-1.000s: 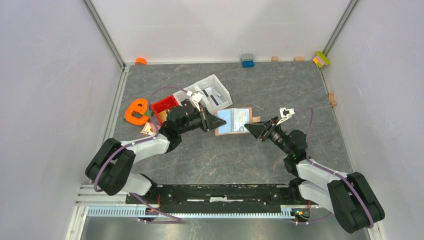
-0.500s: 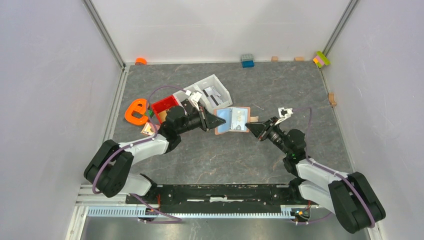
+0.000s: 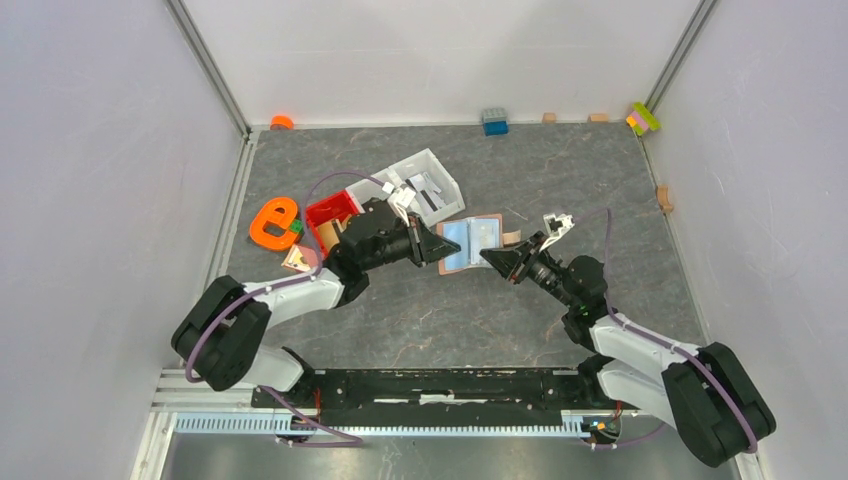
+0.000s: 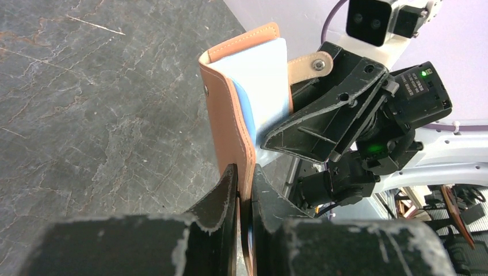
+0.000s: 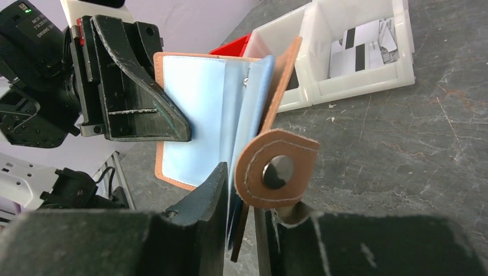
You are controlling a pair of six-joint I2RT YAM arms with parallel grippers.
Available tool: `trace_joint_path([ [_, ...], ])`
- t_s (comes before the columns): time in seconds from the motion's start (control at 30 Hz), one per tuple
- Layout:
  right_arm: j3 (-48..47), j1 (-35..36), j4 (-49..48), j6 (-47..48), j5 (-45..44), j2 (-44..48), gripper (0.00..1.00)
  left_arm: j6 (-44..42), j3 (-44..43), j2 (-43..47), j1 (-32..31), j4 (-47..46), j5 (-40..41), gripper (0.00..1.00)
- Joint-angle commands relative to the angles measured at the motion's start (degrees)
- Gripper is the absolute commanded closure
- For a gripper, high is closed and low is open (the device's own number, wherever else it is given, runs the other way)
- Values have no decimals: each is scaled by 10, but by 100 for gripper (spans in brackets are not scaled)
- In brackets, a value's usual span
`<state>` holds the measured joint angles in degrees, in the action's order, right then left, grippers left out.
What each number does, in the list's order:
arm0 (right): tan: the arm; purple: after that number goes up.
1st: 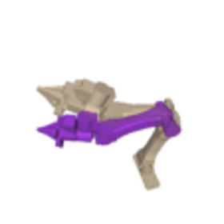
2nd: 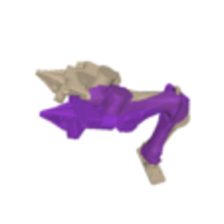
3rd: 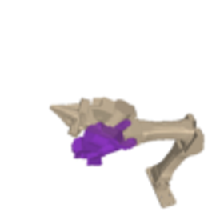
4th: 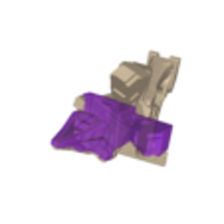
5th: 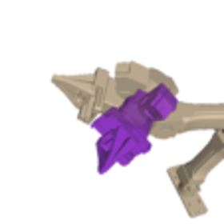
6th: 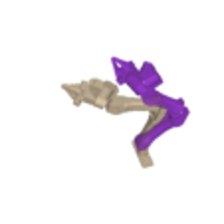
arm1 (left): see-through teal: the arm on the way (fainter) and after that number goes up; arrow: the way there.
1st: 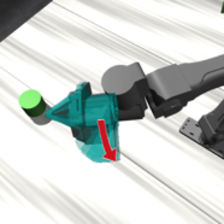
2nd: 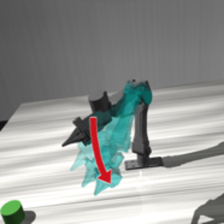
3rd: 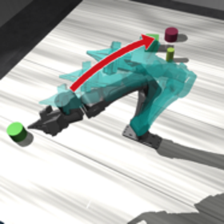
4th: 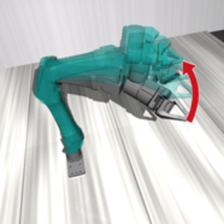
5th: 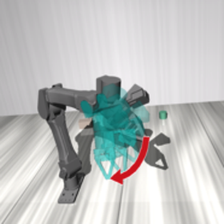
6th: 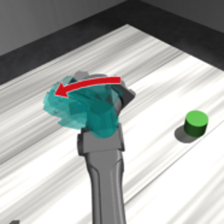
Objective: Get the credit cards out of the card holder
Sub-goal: Remove the credit card from the card holder.
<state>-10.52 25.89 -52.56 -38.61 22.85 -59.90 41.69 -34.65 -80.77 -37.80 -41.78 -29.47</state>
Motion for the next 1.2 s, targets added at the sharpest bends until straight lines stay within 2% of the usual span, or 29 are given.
trace_joint_path([
  [0.0, -16, 7, -18, 19, 3, 15, 69, -36, -11, 6, -13, 2, 29, 98],
  [0.1, 0, 7, -42, 11, -1, 28, 66, -55, -12, 28, -12, 104, 131, 98],
  [0.23, 3, 7, -47, 9, -4, 33, 65, -60, -6, 45, -12, 108, 127, 98],
  [0.37, 3, 7, -65, -2, 10, 18, 56, -54, -2, 51, -12, 106, 125, 98],
  [0.43, 2, 7, -69, -5, 11, 9, 55, -53, 0, 55, -12, 103, 124, 98],
  [0.53, 0, 7, -70, -9, 14, -2, 64, -52, 4, 63, -12, 99, 121, 98],
  [0.9, 10, 7, -155, -44, 53, -26, 73, -51, 1, 50, -12, 99, 118, 98],
  [1.1, 7, 7, -168, -53, 61, -42, 83, -50, 0, 47, -12, 93, 108, 98],
  [1.17, 6, 7, -171, -55, 66, -45, 91, -50, -1, 44, -12, 88, 102, 98],
])
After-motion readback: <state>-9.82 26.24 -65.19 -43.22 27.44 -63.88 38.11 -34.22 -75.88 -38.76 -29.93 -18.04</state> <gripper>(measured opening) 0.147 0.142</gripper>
